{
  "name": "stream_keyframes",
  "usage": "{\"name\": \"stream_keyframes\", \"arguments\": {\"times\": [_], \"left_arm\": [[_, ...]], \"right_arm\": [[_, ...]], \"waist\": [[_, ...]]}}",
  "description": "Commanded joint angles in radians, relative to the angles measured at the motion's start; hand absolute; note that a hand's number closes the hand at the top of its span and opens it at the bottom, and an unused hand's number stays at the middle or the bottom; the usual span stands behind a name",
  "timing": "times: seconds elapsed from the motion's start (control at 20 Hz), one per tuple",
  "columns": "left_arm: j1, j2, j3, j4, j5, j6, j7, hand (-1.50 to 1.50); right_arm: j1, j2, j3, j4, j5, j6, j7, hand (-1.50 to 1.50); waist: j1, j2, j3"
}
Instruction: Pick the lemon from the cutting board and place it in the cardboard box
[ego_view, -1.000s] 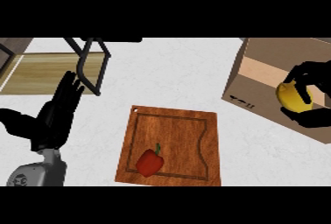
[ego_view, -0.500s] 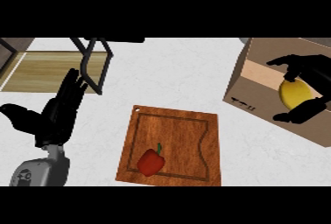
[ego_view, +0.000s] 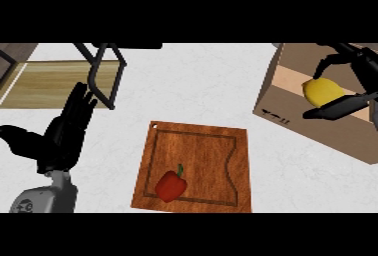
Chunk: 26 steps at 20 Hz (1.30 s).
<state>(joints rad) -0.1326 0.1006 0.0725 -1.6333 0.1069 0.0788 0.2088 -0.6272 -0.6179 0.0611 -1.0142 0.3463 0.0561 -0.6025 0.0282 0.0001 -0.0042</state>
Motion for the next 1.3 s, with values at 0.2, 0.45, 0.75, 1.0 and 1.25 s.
{"name": "stream_keyframes", "arguments": {"times": [0.2, 0.45, 0.75, 1.0, 1.25], "left_arm": [[0.036, -0.007, 0.001, -0.009, -0.005, 0.003, -0.020, 0.00], [0.027, 0.000, 0.007, -0.031, 0.016, -0.005, 0.015, 0.00], [0.010, 0.002, -0.003, -0.069, 0.005, 0.004, 0.041, 0.00], [-0.007, 0.012, 0.008, 0.015, -0.006, -0.017, -0.019, 0.00], [-0.024, -0.016, -0.020, -0.007, -0.020, 0.010, 0.011, 0.00]], "right_arm": [[-0.082, 0.026, -0.190, 0.163, -0.326, 0.317, 0.069, -1.50], [-0.125, -0.028, -0.293, 0.317, -0.458, 0.491, 0.123, -1.50], [-0.242, -0.080, -0.353, 0.550, -0.448, 0.517, 0.057, -1.50], [-0.229, -0.167, -0.386, 0.654, -0.448, 0.592, -0.024, -1.50], [-0.223, -0.211, -0.383, 0.711, -0.422, 0.602, -0.088, -1.50]], "waist": [[-0.012, 0.002, 0.005], [-0.011, 0.004, 0.005], [0.001, 0.008, 0.006], [-0.001, 0.011, 0.006], [0.013, 0.019, 0.008]]}}
